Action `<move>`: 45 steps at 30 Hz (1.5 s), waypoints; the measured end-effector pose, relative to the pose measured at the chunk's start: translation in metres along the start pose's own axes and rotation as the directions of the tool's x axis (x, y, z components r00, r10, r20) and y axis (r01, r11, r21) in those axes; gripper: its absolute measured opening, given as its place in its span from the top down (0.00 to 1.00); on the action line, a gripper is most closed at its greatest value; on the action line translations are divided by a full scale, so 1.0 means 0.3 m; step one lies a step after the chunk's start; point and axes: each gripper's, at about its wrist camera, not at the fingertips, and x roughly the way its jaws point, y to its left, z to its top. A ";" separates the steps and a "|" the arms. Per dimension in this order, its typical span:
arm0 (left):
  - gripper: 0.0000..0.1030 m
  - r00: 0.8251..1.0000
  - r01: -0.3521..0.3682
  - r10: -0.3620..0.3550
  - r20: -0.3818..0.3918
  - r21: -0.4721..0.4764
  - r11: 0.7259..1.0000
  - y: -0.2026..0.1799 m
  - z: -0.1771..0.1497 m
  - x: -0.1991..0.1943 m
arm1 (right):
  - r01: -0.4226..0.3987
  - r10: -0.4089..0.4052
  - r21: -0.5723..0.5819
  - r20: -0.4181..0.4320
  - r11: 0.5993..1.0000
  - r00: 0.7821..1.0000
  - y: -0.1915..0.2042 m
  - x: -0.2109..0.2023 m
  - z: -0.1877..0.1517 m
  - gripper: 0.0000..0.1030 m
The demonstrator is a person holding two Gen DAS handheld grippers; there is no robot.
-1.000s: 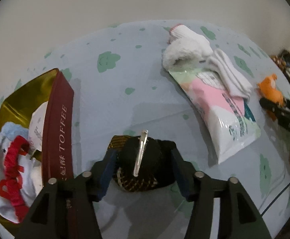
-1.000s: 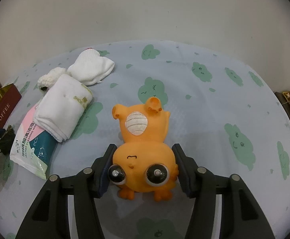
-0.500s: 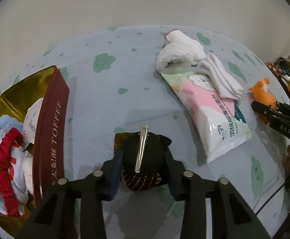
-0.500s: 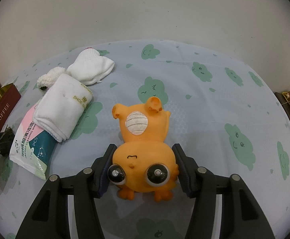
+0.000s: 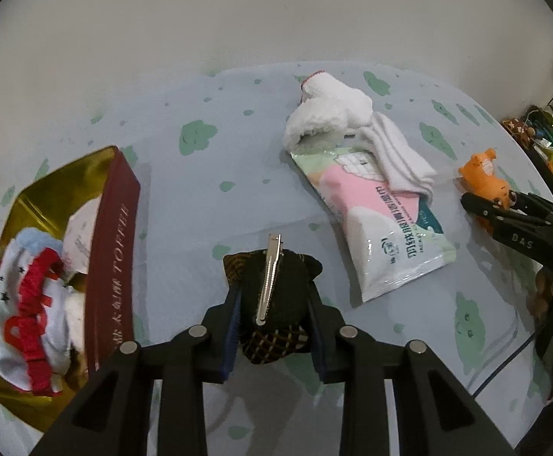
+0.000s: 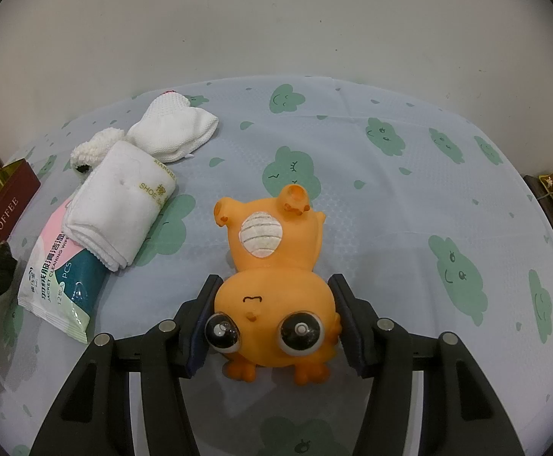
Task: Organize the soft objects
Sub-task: 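Carry the black pouch into the tin and open the left gripper while the right gripper grasps the orange toy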
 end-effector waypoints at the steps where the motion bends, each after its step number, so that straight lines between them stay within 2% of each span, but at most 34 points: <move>1: 0.70 1.000 0.000 0.000 0.007 -0.001 1.000 0.000 0.000 -0.011 | 0.000 0.000 0.000 0.000 1.000 1.000 0.000 0.000 0.000 0.48; 13: 0.70 0.996 -0.045 0.051 0.076 -0.078 0.996 0.105 0.013 -0.154 | 0.000 0.000 -0.001 0.001 1.000 1.000 -0.001 0.001 -0.001 0.48; 22: 0.70 0.985 -0.114 0.135 0.108 -0.177 0.978 0.296 0.048 -0.254 | 0.000 0.000 -0.001 0.001 1.000 1.000 -0.002 0.002 -0.001 0.48; 27: 0.70 0.975 -0.151 0.187 0.119 -0.259 0.954 0.429 0.070 -0.291 | -0.001 0.001 0.000 0.001 1.000 1.000 -0.003 0.001 -0.002 0.48; 32: 0.70 0.969 -0.190 0.231 0.090 -0.329 0.925 0.549 0.083 -0.287 | -0.001 0.001 0.000 0.001 1.000 1.000 -0.004 0.001 -0.002 0.48; 36: 0.70 0.974 -0.183 0.220 0.059 -0.369 0.911 0.622 0.094 -0.254 | 0.000 0.000 -0.001 0.001 1.000 1.000 -0.003 0.001 -0.002 0.48; 40: 0.70 0.971 -0.209 0.235 0.032 -0.357 0.910 0.649 0.126 -0.207 | 0.000 0.000 -0.001 0.001 1.000 1.000 -0.004 0.002 -0.003 0.48; 45: 0.70 0.975 -0.203 0.221 0.017 -0.338 0.919 0.638 0.168 -0.147 | -0.001 0.001 -0.001 0.001 1.000 1.000 -0.004 0.002 -0.003 0.48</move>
